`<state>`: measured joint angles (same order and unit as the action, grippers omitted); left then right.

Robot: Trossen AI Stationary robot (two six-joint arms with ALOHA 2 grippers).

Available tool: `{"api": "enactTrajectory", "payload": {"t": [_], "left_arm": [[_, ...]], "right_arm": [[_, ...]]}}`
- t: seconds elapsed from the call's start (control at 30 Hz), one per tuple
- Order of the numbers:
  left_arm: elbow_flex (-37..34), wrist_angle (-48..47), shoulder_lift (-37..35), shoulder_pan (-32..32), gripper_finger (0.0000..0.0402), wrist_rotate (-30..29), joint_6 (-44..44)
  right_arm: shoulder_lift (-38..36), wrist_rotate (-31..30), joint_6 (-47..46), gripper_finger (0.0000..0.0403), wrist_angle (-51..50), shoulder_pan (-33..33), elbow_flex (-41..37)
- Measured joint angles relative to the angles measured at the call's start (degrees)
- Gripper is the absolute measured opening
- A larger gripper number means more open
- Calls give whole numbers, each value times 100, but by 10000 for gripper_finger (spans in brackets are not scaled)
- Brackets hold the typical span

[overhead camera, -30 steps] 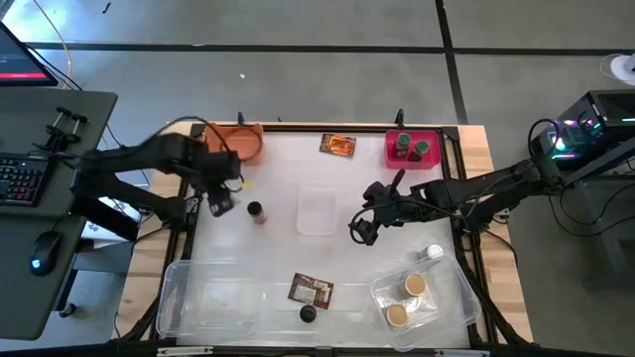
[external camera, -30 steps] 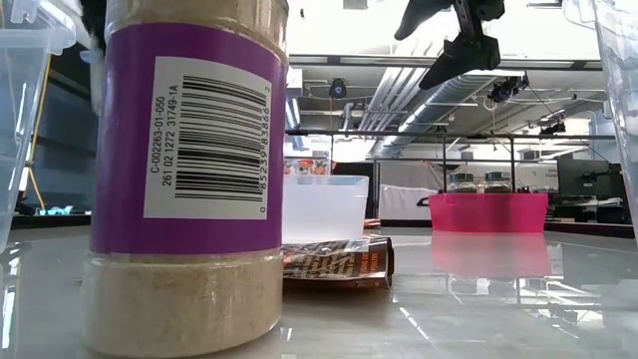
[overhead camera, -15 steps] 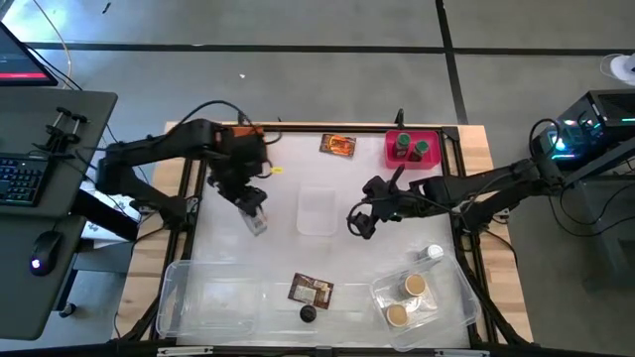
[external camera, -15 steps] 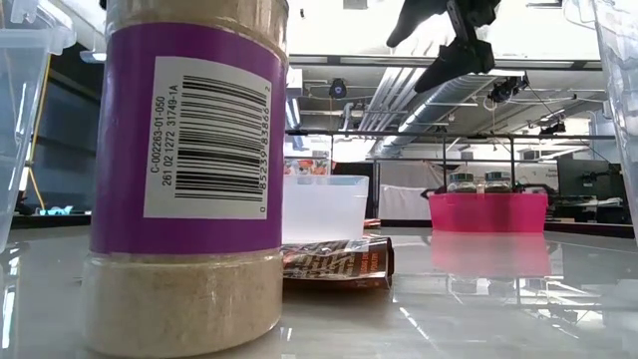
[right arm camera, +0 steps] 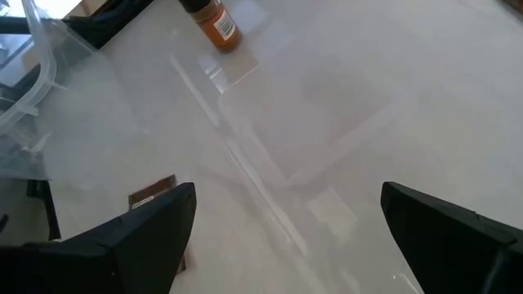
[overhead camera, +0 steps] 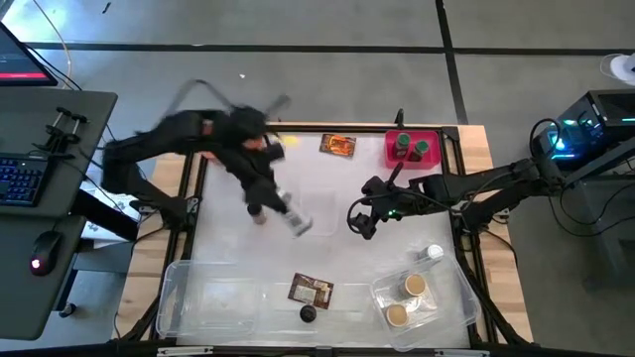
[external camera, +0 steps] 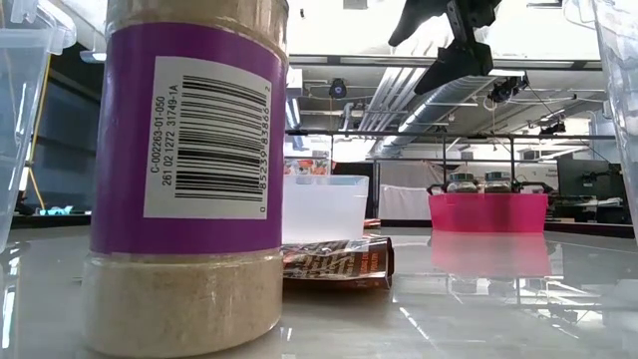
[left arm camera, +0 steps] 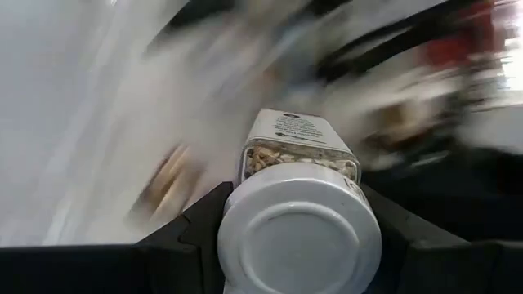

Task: Sort spices by type
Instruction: Put the top white seasoning bottle into the orange bin

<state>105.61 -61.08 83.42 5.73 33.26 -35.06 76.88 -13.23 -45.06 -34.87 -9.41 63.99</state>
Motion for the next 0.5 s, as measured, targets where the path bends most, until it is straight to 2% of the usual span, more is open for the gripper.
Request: {"api": "enactTrajectory", "payload": {"t": [0.1,0.23,0.4,0.5], "left_arm": [[95,1855,-525,-176,169,-113,228],[98,3432,-1170,-407,169,-156,1250],[99,4255,-1742,-723,169,-18,2214],[100,4332,-1845,-890,169,717,2535]], "right_arm": [[0,-27,-39,385,0,0,0],[0,-34,2,385,1,0,0],[0,-248,52,385,4,0,0],[0,-288,99,385,4,3,0]]}}
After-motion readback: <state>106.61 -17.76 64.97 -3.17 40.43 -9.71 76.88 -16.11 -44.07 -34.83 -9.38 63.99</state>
